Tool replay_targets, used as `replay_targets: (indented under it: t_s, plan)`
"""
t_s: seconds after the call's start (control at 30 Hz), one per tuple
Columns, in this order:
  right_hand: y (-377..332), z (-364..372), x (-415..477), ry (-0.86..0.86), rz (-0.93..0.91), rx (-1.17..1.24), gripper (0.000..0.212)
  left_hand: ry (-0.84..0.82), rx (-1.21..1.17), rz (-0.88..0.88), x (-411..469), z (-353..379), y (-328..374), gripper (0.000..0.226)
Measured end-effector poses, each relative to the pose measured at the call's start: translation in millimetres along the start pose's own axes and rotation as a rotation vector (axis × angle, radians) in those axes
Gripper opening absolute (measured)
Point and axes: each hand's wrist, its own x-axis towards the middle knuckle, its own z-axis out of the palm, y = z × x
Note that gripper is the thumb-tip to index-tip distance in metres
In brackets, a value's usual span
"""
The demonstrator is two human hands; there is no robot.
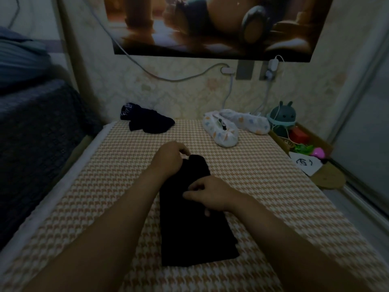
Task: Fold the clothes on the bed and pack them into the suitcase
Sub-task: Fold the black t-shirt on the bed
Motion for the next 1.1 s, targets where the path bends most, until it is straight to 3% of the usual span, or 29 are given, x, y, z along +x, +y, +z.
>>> replay_targets:
  t_s: [0.07,0.13,0.17,0.23,0.27,0.33,0.43,0.6,0.77,0.9,1.1]
  plan:
    - [0,5,3,0.012,0.066,0.163,0.029,0.071,0.055,0.12,-12,-4,14,0.029]
    - [8,6,9,0.178,0.064,0.149,0.033,0.13,0.135,0.247,-25,-6,21,0.037]
    - [14,5,11,0.275,0.0,0.044,0.034,0.086,0.177,0.28,-31,-3,20,0.045]
    - [29,7,16,0.328,-0.19,-0.281,0.035,-0.181,0.274,0.211,-45,11,6,0.057]
    - [36,10,18,0.28,-0.224,-0.434,0.039,-0.302,0.351,0.159,-52,21,-6,0.063]
    - [43,18,19,0.132,-0.172,-0.592,0.051,-0.377,0.462,0.071,-60,36,-25,0.07]
    - [51,19,23,0.009,-0.094,-0.632,0.058,-0.377,0.478,-0.017,-56,43,-34,0.056]
    - [56,20,31,0.028,-0.03,-0.593,0.06,-0.353,0.479,-0.077,-53,46,-32,0.06]
    - [51,17,21,0.362,-0.033,-0.644,0.06,-0.226,0.53,0.05,-75,31,-22,0.063]
    - [38,11,7,0.154,0.092,-0.497,0.055,-0.247,0.403,0.193,-104,13,0,0.051]
    - [18,8,-14,-0.015,0.116,-0.584,0.057,-0.417,0.41,0.1,-167,19,23,0.07]
